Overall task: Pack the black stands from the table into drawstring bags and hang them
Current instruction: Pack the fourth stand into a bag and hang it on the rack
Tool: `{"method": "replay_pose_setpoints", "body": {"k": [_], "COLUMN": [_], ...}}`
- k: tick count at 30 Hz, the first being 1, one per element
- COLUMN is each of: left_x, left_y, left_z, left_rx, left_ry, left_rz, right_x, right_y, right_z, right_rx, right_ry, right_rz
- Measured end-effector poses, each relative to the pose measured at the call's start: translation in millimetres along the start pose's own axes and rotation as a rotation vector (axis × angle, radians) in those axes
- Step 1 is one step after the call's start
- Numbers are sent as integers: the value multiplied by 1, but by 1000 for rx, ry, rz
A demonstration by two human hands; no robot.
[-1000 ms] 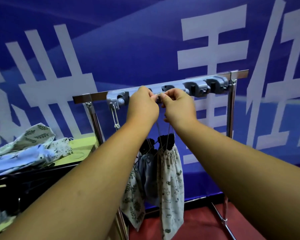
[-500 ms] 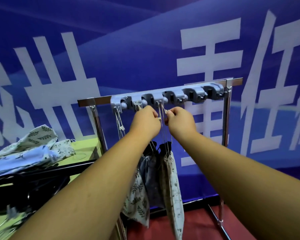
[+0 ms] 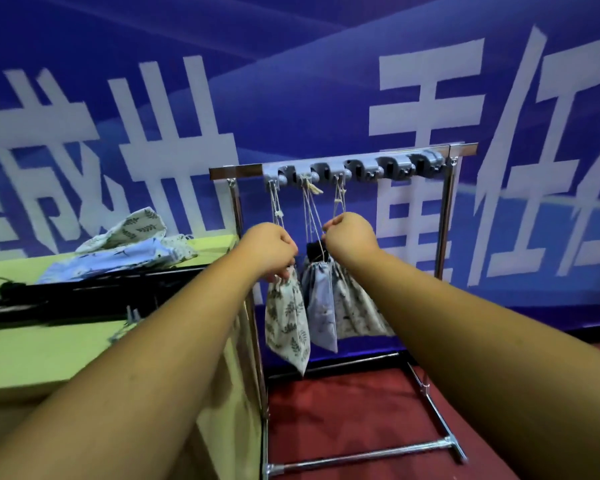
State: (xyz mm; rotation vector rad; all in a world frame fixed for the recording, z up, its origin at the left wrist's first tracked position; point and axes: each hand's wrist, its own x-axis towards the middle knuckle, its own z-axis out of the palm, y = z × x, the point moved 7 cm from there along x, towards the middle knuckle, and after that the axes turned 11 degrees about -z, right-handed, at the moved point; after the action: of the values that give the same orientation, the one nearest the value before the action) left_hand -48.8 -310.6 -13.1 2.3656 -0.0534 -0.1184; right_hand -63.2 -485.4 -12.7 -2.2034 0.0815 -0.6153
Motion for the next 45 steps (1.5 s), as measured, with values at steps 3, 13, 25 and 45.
{"method": "replay_pose_setpoints", "body": {"k": [3, 13, 25, 45], "left_x": [-26, -79, -82, 91], "left_y": [-19, -137, -275, -228], "left_z": [-22, -97, -188, -219], "left_rx": [-14, -158, -316, 383], "left_ry": [27, 56, 276, 323], "left_rz": [-3, -147, -268, -82], "right_x": [-25, -88, -112, 13], "right_y": [-22, -95, -152, -161], "right_z": [11, 116, 228, 284], "right_rx": [78, 315, 223, 175], "right_ry": [-24, -341, -474, -309], "right_rz": [-14, -19, -219, -225]}}
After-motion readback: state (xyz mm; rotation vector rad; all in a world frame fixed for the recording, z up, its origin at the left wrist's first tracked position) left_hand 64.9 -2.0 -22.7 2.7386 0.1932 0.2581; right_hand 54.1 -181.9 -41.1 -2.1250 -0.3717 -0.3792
